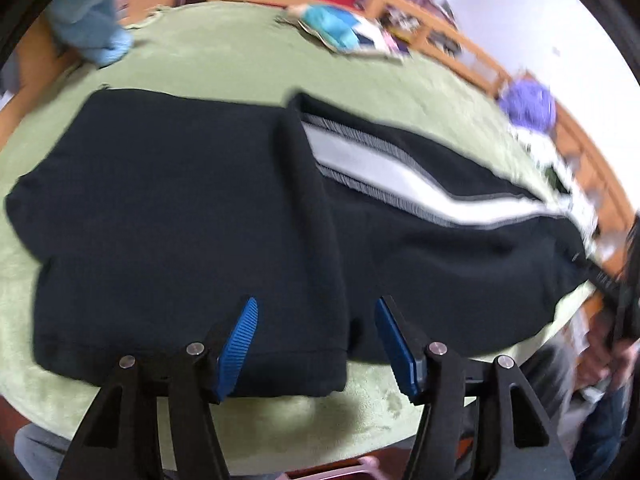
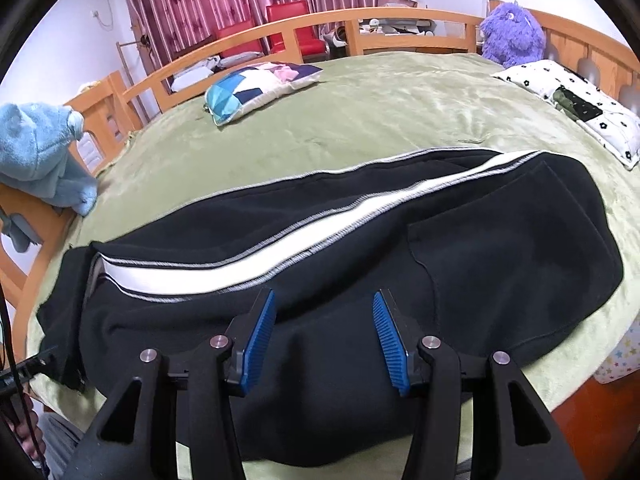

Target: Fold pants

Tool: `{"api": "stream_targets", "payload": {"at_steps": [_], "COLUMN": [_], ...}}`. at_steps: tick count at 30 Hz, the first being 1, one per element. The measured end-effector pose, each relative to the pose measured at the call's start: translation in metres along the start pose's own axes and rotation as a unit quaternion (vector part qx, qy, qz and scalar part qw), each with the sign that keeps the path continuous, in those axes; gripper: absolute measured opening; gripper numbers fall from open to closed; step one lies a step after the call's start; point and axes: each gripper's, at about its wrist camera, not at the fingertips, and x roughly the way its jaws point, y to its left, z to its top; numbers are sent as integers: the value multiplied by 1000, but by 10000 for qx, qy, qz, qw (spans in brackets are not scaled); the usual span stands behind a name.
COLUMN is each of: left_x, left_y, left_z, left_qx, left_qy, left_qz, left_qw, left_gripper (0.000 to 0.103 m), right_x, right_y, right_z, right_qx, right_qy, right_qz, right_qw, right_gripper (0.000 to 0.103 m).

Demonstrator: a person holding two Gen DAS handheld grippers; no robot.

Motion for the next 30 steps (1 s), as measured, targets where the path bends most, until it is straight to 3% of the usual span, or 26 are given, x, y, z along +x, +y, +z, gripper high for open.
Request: {"api": "stream_targets", "payload": {"at_steps": [1,2,3,5,7,10,14,17,24,25,28,30], "left_x": [6,11,12,4,-11,-41,-54,-42,-3,-3,5,6], "left_y": [-2,-4,-2,14,29,59,103,126,153,164,181,187], "left_z": [2,6,9,19,36,75,132,161,198,200,207,207], "left_qx": [84,168,223,-60,-193,-291,-537,-562,-541,-635,-849,-886], "left_qy": [26,6,3,-27,-284,-833,-1234,-1277,-1167,-1209,-1248,-1077], "left_qz": [195,425,618,264,209,576,940,1090,1243,1325,2037,1762], "left_qw": [9998,9990,9978,9996,9992,9944,9864,9842,9839,9817,9673,9744], "left_gripper": [56,29,19,13,13,12,6,6,7,7,6,6], "right_x": [0,0,-1,-1,0,5,17,28,47,49,50,49], "right_y": [-1,-4,-6,-10,-13,-14,-7,1,10,8,1,-6], "right_z": [-1,-1,-1,2,6,14,25,33,41,42,43,43], "right_qx": [-5,-5,-7,-27,-9,59,87,99,30,29,73,128], "right_qy": [29,58,78,92,98,117,135,168,286,290,299,288], "right_qz": [-35,-58,-80,-194,-261,-284,-315,-326,-478,-532,-537,-550], "right_qw": [10000,10000,9999,9998,9996,9995,9994,9993,9984,9982,9981,9980], "right_gripper": [50,50,50,50,50,50,50,50,50,50,50,50]}}
